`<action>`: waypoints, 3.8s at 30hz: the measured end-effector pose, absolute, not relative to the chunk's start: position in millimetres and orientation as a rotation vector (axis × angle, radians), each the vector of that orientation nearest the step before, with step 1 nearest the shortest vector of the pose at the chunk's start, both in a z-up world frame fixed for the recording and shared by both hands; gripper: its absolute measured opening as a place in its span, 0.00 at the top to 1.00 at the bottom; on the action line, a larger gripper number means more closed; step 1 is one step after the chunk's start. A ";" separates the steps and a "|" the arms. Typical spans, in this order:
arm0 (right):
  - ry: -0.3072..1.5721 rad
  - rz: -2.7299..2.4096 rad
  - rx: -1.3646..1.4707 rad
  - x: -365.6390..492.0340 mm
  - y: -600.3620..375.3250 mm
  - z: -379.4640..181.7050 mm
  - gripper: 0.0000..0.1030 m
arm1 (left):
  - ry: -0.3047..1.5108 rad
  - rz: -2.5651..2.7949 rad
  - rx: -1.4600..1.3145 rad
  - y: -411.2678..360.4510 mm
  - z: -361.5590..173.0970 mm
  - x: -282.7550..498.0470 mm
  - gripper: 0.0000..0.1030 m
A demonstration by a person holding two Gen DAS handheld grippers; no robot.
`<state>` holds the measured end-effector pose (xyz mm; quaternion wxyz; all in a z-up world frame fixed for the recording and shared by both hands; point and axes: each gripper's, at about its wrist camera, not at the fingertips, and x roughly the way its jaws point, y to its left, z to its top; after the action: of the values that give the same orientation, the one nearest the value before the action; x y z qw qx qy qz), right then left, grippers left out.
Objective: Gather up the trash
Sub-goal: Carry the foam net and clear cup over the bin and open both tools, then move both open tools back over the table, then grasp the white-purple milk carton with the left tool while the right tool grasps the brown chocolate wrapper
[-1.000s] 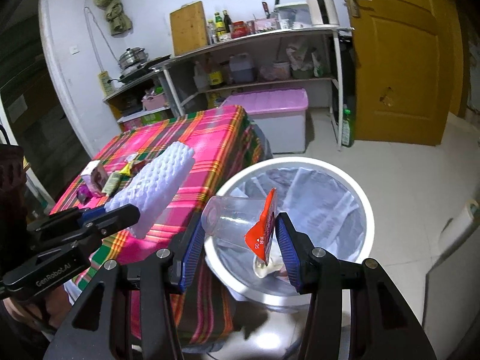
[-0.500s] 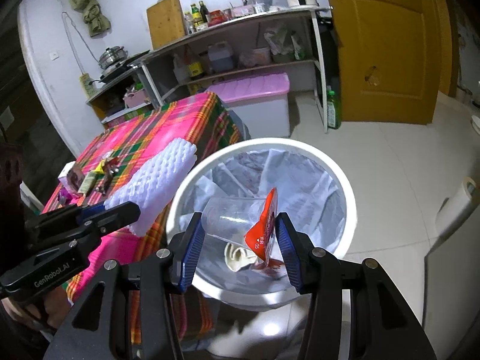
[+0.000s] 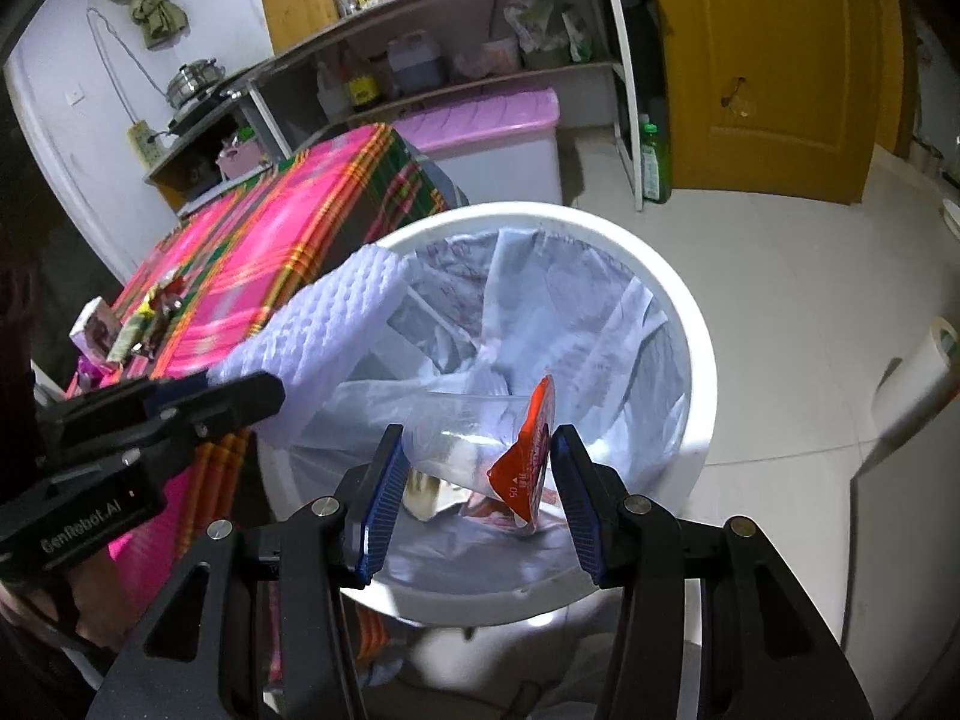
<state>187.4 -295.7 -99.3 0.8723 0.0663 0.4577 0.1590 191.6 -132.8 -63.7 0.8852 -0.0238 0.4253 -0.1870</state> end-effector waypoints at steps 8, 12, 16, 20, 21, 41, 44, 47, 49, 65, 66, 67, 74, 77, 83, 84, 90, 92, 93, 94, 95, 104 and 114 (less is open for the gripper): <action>0.954 0.316 0.135 189.0 -298.8 -102.2 0.46 | 0.913 -0.391 -0.068 -134.3 -70.0 203.6 0.71; 0.939 0.313 0.133 186.3 -299.6 -96.4 0.46 | 0.910 -0.391 -0.083 -132.0 -69.6 203.6 0.70; 0.911 0.318 0.127 181.6 -299.3 -85.4 0.46 | 0.892 -0.393 -0.102 -126.5 -63.4 198.1 0.70; 0.877 0.330 0.116 174.2 -294.0 -71.0 0.46 | 0.865 -0.391 -0.120 -119.9 -53.3 189.0 0.70; 0.866 0.336 0.114 171.6 -292.1 -66.3 0.46 | 0.857 -0.389 -0.124 -118.0 -50.6 186.4 0.70; 0.766 0.519 0.037 139.6 -215.8 -19.9 0.46 | 0.698 -0.280 -0.199 -37.4 -7.9 116.9 0.70; 0.773 0.545 0.030 139.4 -200.7 -19.3 0.46 | 0.682 -0.227 -0.201 -19.3 -5.9 108.3 0.70; 0.777 0.571 0.023 141.6 -184.2 -18.8 0.46 | 0.670 -0.173 -0.211 -0.5 -5.7 100.1 0.70; 0.775 0.588 0.017 142.2 -174.8 -18.5 0.46 | 0.660 -0.137 -0.215 12.8 -5.3 95.6 0.70; 0.816 0.678 -0.040 153.8 -114.1 -29.2 0.46 | 0.637 0.090 -0.274 100.7 -16.1 76.3 0.70; 0.818 0.680 -0.049 155.6 -109.8 -30.3 0.46 | 0.638 0.103 -0.276 105.5 -17.2 76.1 0.70; 0.821 0.681 -0.055 156.9 -106.1 -31.1 0.46 | 0.639 0.116 -0.277 109.3 -17.9 76.6 0.70; 0.846 0.708 -0.078 165.4 -84.9 -40.1 0.46 | 0.638 0.193 -0.270 135.6 -24.0 85.8 0.56; 0.858 0.711 -0.081 170.3 -78.9 -43.8 0.46 | 0.646 0.210 -0.267 142.9 -27.1 94.0 0.56; 0.872 0.716 -0.088 181.1 -66.0 -47.8 0.46 | 0.665 0.221 -0.251 152.1 -34.2 117.9 0.55; 0.874 0.717 -0.089 183.3 -63.0 -48.5 0.46 | 0.667 0.221 -0.246 152.6 -35.4 121.8 0.55; 0.888 0.730 -0.100 192.8 -46.7 -53.5 0.46 | 0.683 0.238 -0.237 159.0 -43.1 139.8 0.55; 0.892 0.735 -0.104 195.8 -39.9 -55.3 0.46 | 0.686 0.242 -0.241 161.5 -44.7 144.0 0.55; 0.895 0.737 -0.104 197.1 -37.6 -56.0 0.46 | 0.686 0.243 -0.243 162.7 -45.4 146.0 0.55; 0.898 0.740 -0.103 199.3 -33.9 -57.0 0.46 | 0.686 0.246 -0.243 163.9 -45.9 147.8 0.55; 0.902 0.744 -0.102 201.6 -30.1 -58.1 0.46 | 0.685 0.247 -0.243 164.8 -45.8 149.0 0.55; 0.957 0.737 -0.083 225.3 -1.8 -78.5 0.49 | 0.676 0.241 -0.244 174.0 -48.1 156.6 0.59; 0.975 0.727 -0.086 231.8 3.2 -90.0 0.75 | 0.660 0.235 -0.259 182.0 -48.0 149.9 0.69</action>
<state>231.8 3.2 -90.0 0.8199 -0.0402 0.4577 0.3416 149.9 182.0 -48.0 0.9311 -0.1266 0.3222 0.1146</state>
